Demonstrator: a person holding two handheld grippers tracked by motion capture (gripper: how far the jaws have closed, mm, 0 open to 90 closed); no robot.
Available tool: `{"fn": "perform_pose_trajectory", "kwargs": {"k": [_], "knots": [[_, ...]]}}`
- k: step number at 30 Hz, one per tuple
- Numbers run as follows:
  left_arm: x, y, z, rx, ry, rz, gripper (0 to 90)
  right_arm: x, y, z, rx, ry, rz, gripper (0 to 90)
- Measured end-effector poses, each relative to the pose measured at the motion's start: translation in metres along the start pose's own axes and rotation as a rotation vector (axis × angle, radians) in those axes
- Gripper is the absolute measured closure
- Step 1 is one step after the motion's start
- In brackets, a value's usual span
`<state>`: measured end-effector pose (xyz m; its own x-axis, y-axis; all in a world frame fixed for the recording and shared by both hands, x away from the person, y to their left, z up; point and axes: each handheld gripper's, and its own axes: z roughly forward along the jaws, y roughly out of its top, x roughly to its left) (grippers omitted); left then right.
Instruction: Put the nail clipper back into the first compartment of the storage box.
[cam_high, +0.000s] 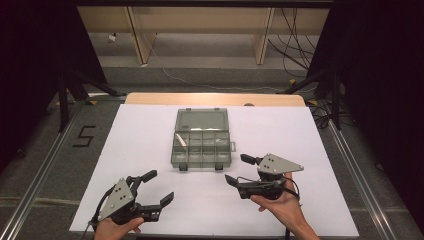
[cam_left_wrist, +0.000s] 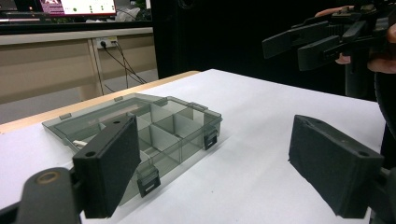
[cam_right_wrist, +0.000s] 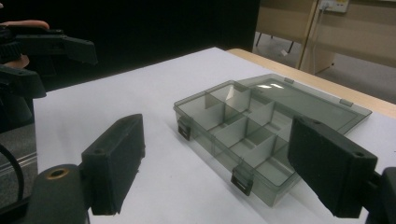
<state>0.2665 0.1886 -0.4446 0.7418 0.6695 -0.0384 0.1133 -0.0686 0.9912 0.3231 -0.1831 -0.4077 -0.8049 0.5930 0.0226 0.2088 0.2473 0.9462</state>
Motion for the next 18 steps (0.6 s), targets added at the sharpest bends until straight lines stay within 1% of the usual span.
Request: {"fn": "perform_pose_trajectory", "kwargs": {"k": [1, 2, 3, 5, 6, 7, 8, 9, 10, 11, 13, 14, 15, 16, 17, 18], "knots": [[0.000, 0.000, 0.000, -0.002, -0.001, 0.000, 16.1, 0.000, -0.001, -0.002, 0.004, -0.004, 0.002, 19.8], [0.000, 0.000, 0.000, -0.002, 0.000, 0.001, 16.1, 0.000, -0.001, -0.003, 0.005, -0.008, -0.009, 19.7], [0.000, 0.000, 0.000, -0.002, 0.000, 0.001, 16.1, 0.001, -0.002, -0.005, 0.005, -0.006, 0.004, 19.5], [0.000, 0.000, 0.000, -0.002, 0.000, 0.001, 16.1, 0.001, -0.003, -0.005, 0.000, -0.006, 0.002, 19.4], [0.000, 0.000, 0.000, -0.003, 0.000, 0.001, 16.1, 0.001, -0.004, -0.008, -0.006, -0.014, 0.008, 19.2], [0.000, 0.000, 0.000, -0.003, 0.000, 0.001, 16.1, 0.001, -0.005, -0.008, -0.008, -0.006, 0.016, 19.2], [0.000, 0.000, 0.000, -0.004, 0.001, 0.000, 16.1, -0.001, -0.006, -0.010, -0.021, -0.024, -0.007, 18.7], [0.000, 0.001, 0.000, -0.004, 0.000, 0.001, 16.1, -0.001, -0.006, -0.010, -0.021, -0.024, -0.007, 18.7], [0.000, 0.001, 0.000, -0.005, 0.001, 0.000, 16.1, 0.000, -0.007, -0.012, -0.006, 0.000, 0.019, 18.2], [0.000, 0.001, 0.000, -0.004, 0.001, 0.000, 16.1, -0.001, -0.008, -0.012, -0.031, -0.020, -0.001, 18.1], [0.000, 0.001, 0.000, -0.003, 0.001, 0.001, 16.1, 0.000, -0.009, -0.015, -0.020, -0.023, 0.007, 17.9], [0.000, 0.001, 0.000, -0.002, 0.000, 0.001, 16.1, 0.000, -0.009, -0.016, -0.027, -0.018, 0.000, 17.9], [0.000, 0.001, 0.000, -0.003, 0.001, 0.001, 16.0, 0.001, -0.009, -0.017, -0.022, -0.017, 0.011, 17.8], [0.000, 0.001, 0.000, -0.003, 0.001, 0.001, 16.1, 0.001, -0.009, -0.017, -0.022, -0.017, 0.011, 17.8], [0.000, 0.001, 0.000, -0.004, 0.001, 0.001, 16.1, 0.001, -0.010, -0.018, -0.033, -0.028, 0.002, 17.7], [0.000, 0.001, 0.000, -0.005, 0.002, 0.003, 16.1, 0.002, -0.011, -0.019, -0.032, -0.017, 0.014, 17.8]]}}
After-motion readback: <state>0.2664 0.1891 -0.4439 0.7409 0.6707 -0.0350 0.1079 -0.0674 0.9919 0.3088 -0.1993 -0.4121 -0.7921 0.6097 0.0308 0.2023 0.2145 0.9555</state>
